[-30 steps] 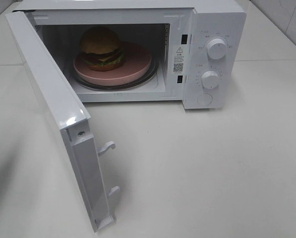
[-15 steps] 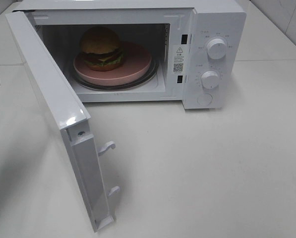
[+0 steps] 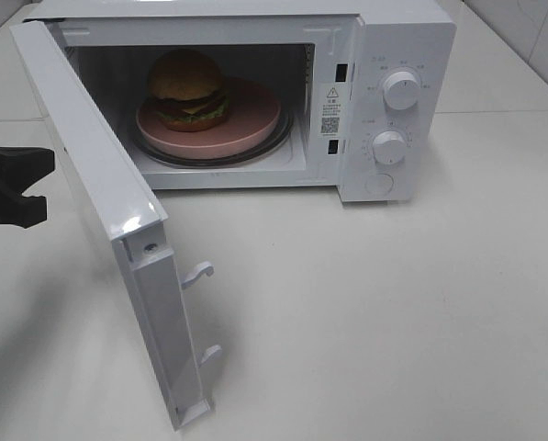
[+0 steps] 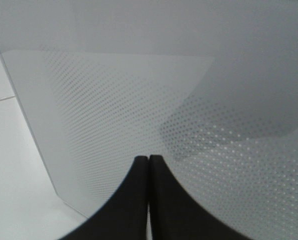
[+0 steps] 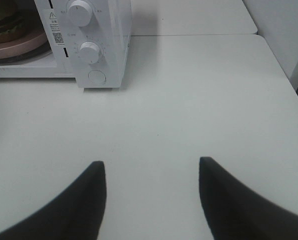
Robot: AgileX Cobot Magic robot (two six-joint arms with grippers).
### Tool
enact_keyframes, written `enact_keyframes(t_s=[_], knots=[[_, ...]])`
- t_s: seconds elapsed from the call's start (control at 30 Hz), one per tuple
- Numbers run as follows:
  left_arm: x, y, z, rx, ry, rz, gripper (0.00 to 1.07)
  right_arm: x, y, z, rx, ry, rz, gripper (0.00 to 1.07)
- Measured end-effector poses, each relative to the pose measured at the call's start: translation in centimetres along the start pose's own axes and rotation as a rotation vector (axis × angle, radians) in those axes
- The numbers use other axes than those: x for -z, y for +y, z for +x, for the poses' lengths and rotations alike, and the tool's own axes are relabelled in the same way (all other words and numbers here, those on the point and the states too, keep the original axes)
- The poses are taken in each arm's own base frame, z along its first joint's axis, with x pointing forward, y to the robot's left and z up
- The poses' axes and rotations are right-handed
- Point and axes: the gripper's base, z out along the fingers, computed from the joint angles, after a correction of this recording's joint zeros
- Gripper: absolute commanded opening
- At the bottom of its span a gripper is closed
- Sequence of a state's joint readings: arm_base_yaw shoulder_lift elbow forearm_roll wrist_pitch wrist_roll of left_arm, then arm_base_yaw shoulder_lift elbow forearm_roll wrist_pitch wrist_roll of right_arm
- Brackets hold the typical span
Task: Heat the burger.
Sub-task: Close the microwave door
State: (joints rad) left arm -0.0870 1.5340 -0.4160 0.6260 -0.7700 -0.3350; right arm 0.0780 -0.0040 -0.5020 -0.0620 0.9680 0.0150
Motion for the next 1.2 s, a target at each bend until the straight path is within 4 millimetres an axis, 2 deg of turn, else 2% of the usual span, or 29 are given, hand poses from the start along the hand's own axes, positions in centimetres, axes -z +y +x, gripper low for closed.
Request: enact_keyframes(t_s=[0.13,0.43,0.7,0.93,1.2], knots=[[-0.4,0.1,0.3,0.006,0.011,0.004,0.0,0.0,0.0,0.0,0.0,0.0,0.0,0.57],[-1.0,-1.1,0.2,0.02,0.003,0.033,0.0,0.0,0.0,0.0,0.0,0.0,0.0,0.57],[-1.2,-1.1,0.5,0.037,0.008,0.03,0.0,0.0,0.0,0.0,0.0,0.0,0.0,0.57],[-1.7,-1.3,0.0,0.042,0.006,0.025,0.0,0.0,0.0,0.0,0.0,0.0,0.0,0.57],[-3.7,-1.6,-0.7,0.033,0.007,0.043,0.0,0.0,0.0,0.0,0.0,0.0,0.0,0.57]])
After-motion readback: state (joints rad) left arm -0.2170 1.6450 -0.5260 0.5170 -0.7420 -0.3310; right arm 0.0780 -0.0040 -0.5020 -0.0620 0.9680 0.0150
